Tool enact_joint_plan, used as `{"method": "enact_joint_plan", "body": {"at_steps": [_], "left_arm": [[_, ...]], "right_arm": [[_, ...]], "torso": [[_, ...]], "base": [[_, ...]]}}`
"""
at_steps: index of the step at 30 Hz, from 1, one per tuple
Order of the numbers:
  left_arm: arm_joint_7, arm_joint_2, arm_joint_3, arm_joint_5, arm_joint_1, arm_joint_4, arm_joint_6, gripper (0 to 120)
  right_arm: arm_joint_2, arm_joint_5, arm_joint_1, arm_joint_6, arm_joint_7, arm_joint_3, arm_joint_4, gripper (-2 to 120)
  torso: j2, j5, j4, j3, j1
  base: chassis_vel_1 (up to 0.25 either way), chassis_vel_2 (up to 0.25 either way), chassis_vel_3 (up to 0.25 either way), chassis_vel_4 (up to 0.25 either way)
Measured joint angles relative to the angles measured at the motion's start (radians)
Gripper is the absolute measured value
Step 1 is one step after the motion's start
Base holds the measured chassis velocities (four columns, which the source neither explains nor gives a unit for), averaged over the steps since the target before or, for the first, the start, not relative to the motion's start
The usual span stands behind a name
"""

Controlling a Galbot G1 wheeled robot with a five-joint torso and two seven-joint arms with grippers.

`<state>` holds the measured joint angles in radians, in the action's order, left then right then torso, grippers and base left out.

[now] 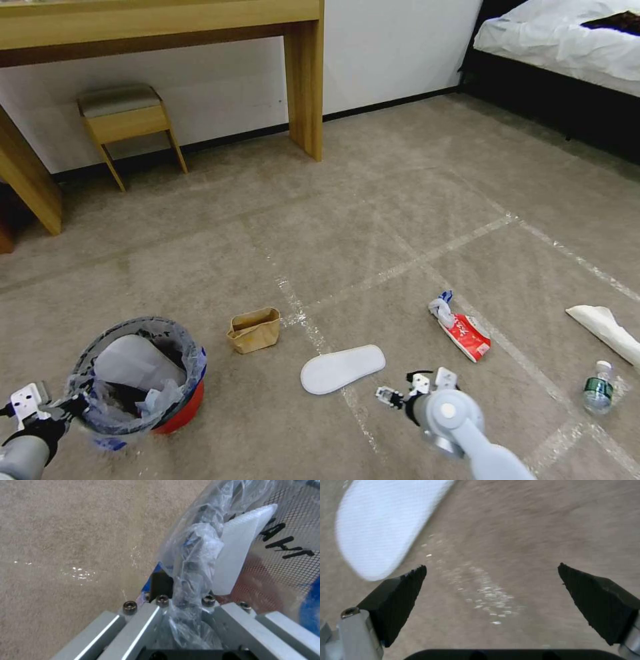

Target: Pick up the trash bin and place the garbage on the floor into it.

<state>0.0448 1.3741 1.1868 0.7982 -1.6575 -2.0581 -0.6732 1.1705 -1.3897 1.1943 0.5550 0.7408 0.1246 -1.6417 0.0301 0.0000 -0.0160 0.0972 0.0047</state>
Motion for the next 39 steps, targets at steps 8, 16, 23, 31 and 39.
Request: {"method": "enact_joint_plan", "body": {"at_steps": [8, 16, 23, 31, 39], "left_arm": [[0.001, 0.004, 0.011, -0.001, -0.007, -0.005, 0.0, 1], [0.001, 0.006, 0.016, 0.0, -0.013, -0.01, 0.001, 1], [0.001, 0.01, 0.017, -0.001, -0.015, -0.01, 0.002, 1], [0.002, 0.01, 0.017, -0.001, -0.015, -0.024, 0.002, 1], [0.002, 0.012, 0.014, 0.001, -0.014, -0.031, 0.001, 1]], "right_arm": [[0.07, 0.032, -0.051, -0.024, -0.05, -0.027, 0.076, 100], [0.1, 0.063, -0.069, -0.035, -0.085, -0.041, 0.12, 100], [0.117, 0.083, -0.083, -0.046, -0.109, -0.051, 0.138, 100], [0.119, 0.101, -0.084, -0.059, -0.125, -0.053, 0.14, 100], [0.118, 0.107, -0.087, -0.064, -0.128, -0.051, 0.135, 100]], "torso": [[0.0, -0.0001, 0.0, 0.0, 0.0], [0.0, -0.0001, 0.0, 0.0, 0.0], [0.0, 0.0, 0.0, 0.0, 0.0], [0.0, 0.0, 0.0, 0.0, 0.0], [0.0, 0.0, 0.0, 0.0, 0.0]], "base": [[0.0, 0.0, 0.0, 0.0], [0.0, 0.0, 0.0, 0.0], [0.0, 0.0, 0.0, 0.0], [0.0, 0.0, 0.0, 0.0], [0.0, 0.0, 0.0, 0.0]]}}
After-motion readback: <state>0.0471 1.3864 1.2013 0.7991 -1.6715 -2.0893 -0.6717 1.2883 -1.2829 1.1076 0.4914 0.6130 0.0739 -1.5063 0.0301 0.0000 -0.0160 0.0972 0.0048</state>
